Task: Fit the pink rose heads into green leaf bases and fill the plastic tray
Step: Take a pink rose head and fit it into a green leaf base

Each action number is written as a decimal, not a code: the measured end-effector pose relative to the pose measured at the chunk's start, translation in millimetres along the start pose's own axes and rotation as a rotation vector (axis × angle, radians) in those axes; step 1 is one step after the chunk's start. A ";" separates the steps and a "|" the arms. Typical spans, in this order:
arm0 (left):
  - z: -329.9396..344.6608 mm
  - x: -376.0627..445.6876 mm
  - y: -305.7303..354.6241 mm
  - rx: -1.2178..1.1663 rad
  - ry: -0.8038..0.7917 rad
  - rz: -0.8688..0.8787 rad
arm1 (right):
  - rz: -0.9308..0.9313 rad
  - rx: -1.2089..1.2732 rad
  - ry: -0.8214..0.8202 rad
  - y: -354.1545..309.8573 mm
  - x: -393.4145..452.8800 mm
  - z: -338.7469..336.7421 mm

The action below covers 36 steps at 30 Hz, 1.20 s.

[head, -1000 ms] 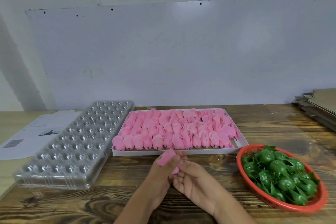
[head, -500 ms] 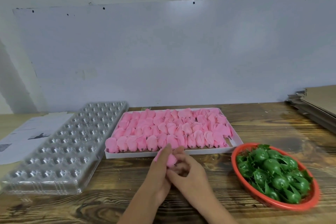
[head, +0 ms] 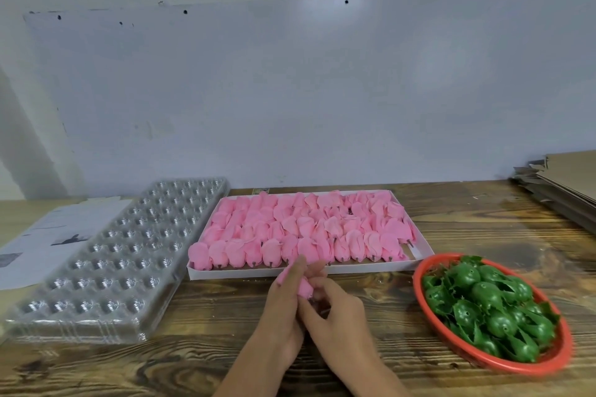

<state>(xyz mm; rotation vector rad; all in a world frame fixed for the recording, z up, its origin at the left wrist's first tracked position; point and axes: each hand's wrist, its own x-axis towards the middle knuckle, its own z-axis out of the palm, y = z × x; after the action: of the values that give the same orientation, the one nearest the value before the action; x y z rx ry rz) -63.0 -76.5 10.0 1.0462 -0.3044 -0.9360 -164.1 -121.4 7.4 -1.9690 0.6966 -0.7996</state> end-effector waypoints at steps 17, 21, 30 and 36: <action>-0.7 -3.1 4.1 -0.071 0.025 0.010 | -0.024 0.121 -0.058 1.9 -1.2 -0.1; -2.0 -3.4 2.0 -0.090 0.025 -0.019 | -0.129 -0.136 -0.039 4.2 -1.0 1.6; -4.2 -1.2 -0.2 -0.060 0.005 -0.019 | -0.017 0.039 0.023 0.5 -2.0 3.4; -3.1 -1.7 4.2 -0.110 0.040 -0.052 | 0.016 -0.066 -0.074 -22.6 -10.3 -17.3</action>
<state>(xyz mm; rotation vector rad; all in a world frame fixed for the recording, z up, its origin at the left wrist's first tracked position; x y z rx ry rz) -59.9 -72.5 12.4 0.9743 -0.1915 -0.9666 -180.1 -112.4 31.5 -2.0392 0.7014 -0.6987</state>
